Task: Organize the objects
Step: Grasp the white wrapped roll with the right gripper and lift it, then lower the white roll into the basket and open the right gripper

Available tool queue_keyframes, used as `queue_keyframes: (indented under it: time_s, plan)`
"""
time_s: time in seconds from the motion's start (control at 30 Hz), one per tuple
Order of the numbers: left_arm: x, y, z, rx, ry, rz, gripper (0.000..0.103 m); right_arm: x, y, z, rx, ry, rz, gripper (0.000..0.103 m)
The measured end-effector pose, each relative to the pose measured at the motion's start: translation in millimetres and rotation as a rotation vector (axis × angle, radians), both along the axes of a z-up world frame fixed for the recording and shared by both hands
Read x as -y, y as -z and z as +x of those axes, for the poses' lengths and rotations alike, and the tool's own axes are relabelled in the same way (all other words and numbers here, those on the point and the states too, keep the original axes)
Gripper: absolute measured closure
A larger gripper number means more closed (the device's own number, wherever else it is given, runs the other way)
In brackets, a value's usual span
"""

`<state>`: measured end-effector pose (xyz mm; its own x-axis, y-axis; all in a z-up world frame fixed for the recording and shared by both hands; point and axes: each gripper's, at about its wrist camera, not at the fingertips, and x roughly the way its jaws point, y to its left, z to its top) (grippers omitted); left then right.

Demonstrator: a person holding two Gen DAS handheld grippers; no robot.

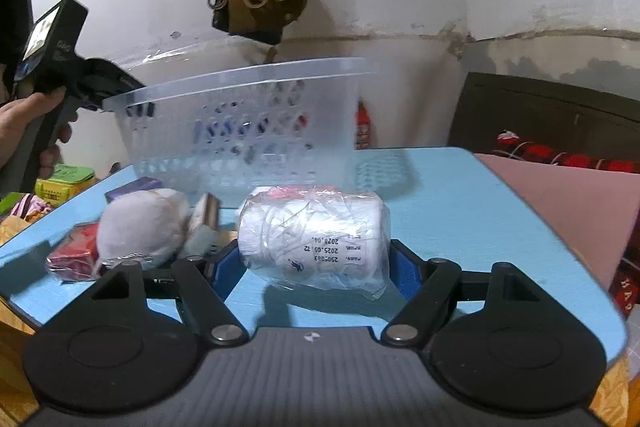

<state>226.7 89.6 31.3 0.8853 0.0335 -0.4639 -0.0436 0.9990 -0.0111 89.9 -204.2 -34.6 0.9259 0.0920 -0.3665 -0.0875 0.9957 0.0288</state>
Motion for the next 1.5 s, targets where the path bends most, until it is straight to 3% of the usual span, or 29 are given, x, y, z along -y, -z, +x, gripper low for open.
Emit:
queue_keyframes:
  time_s: [0.43, 0.63, 1.13, 1.3, 1.5]
  plan:
    - [0, 0, 0, 0.000, 0.001, -0.002, 0.080, 30, -32, -6, 0.060, -0.001, 0.078, 0.025]
    - [0, 0, -2, 0.000, 0.001, -0.003, 0.080, 34, -49, -1, 0.084, -0.004, 0.067, 0.025]
    - [-1, 0, -2, -0.002, 0.005, -0.013, 0.080, 40, -142, 32, 0.199, -0.034, -0.030, 0.025]
    - [-1, 0, -2, -0.003, 0.005, -0.016, 0.080, 16, -160, 76, 0.133, -0.125, -0.052, 0.025]
    - [0, 0, -2, -0.002, 0.006, -0.010, 0.080, -15, -159, 129, 0.017, -0.198, -0.033, 0.025]
